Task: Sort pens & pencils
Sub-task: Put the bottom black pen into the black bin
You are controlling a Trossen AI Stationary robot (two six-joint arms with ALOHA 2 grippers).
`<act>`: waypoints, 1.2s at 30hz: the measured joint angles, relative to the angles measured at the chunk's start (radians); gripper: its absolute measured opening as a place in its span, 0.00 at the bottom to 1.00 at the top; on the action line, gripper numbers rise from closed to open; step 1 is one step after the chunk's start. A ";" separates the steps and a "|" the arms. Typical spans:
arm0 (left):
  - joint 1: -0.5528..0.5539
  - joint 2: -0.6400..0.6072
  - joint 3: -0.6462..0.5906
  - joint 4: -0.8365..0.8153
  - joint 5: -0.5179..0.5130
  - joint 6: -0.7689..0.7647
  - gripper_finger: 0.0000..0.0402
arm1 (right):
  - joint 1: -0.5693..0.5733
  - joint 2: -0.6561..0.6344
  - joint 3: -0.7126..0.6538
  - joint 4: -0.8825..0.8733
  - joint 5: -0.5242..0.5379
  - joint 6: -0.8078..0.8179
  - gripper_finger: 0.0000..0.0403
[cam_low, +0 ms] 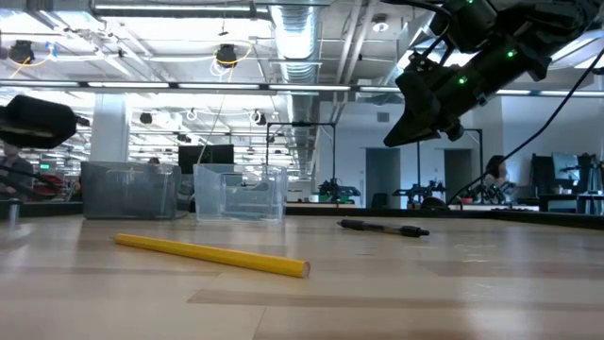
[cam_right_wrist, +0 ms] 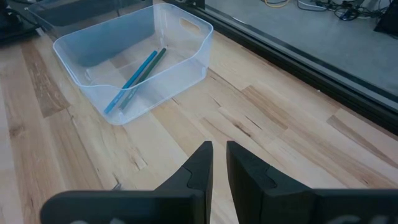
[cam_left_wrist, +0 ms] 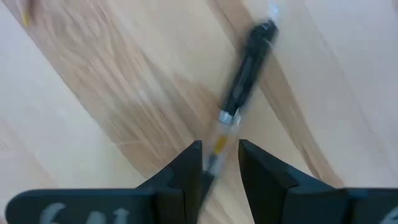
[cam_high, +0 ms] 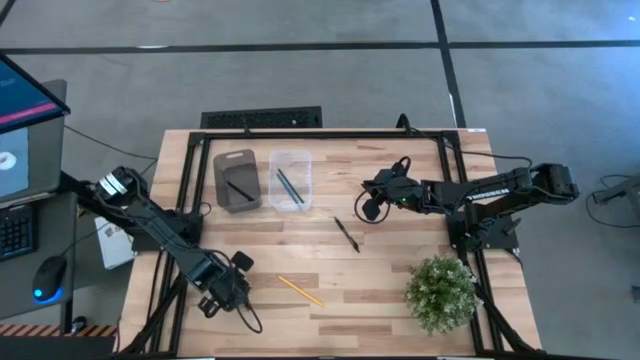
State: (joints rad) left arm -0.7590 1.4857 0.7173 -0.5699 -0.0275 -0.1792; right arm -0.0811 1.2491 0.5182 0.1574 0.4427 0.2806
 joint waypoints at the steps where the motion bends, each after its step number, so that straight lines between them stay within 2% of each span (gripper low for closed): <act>1: 0.000 0.001 -0.002 0.003 0.000 0.000 0.23 | 0.000 0.000 0.000 0.000 0.000 0.000 0.17; 6: 0.000 0.004 -0.001 0.048 -0.008 -0.001 0.23 | 0.000 0.000 0.000 0.000 0.000 0.000 0.17; 28: 0.006 0.003 -0.049 0.053 -0.014 0.045 0.23 | 0.000 0.000 0.000 0.000 0.000 0.010 0.17; 31: 0.009 0.004 -0.050 0.056 -0.012 0.072 0.20 | 0.000 0.000 0.000 0.000 0.000 0.010 0.17; 36: 0.009 0.004 -0.051 0.055 -0.024 0.118 0.08 | 0.000 0.000 0.000 0.000 0.000 0.009 0.17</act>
State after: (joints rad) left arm -0.7498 1.4899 0.6666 -0.5144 -0.0516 -0.0611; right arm -0.0812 1.2491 0.5182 0.1577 0.4427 0.2897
